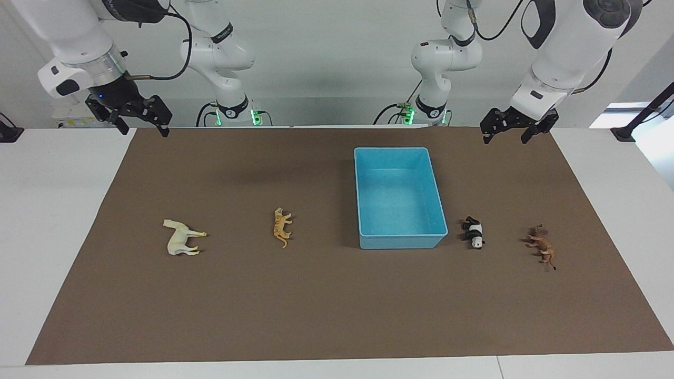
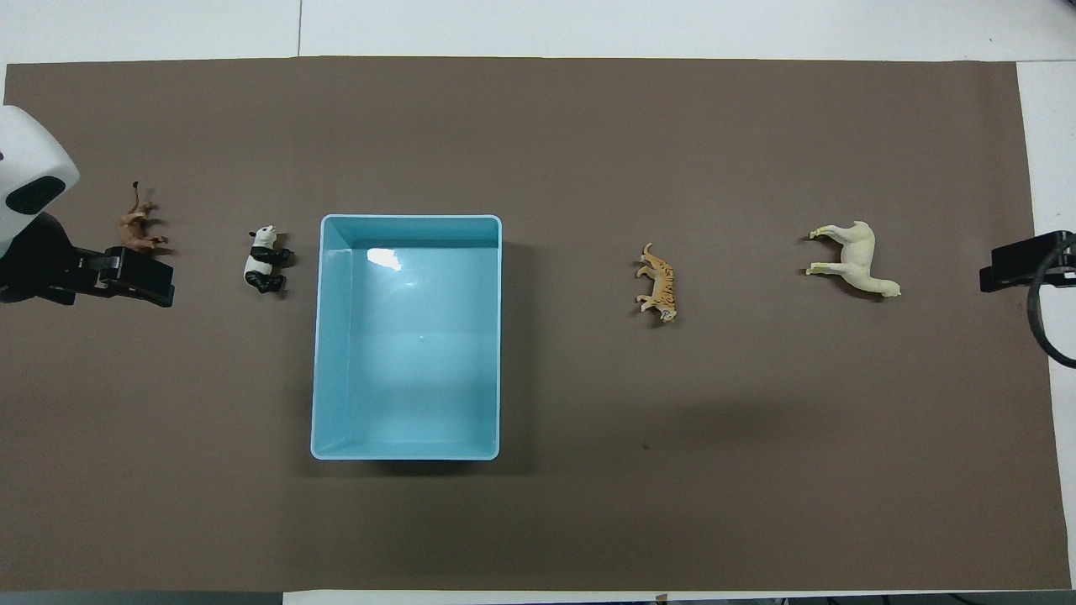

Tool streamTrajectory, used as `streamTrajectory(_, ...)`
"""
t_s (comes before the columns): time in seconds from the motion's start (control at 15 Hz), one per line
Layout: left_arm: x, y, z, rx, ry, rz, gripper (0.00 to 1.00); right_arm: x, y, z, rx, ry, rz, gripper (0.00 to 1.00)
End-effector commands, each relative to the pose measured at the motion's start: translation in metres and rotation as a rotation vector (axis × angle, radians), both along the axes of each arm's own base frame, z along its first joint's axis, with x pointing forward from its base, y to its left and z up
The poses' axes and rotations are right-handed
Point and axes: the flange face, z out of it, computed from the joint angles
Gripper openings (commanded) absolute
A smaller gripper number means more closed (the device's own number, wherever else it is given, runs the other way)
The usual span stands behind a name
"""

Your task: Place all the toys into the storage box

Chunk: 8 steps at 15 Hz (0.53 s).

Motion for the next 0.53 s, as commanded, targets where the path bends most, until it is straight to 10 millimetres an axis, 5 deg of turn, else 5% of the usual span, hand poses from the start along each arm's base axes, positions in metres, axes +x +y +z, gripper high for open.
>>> streamTrajectory(0.0,-0.0077,0.0031,0.0013,0.002,-0.003,-0.004,1.0,0.0004,-0.0012,-0.0017,-0.015,-0.008,-0.003,1.0)
streamTrajectory(0.47,-0.0076,0.0023,0.0014,0.003,-0.005,0.013,1.0,-0.0032,-0.0084,-0.0071,-0.014,0.006,-0.004,1.0)
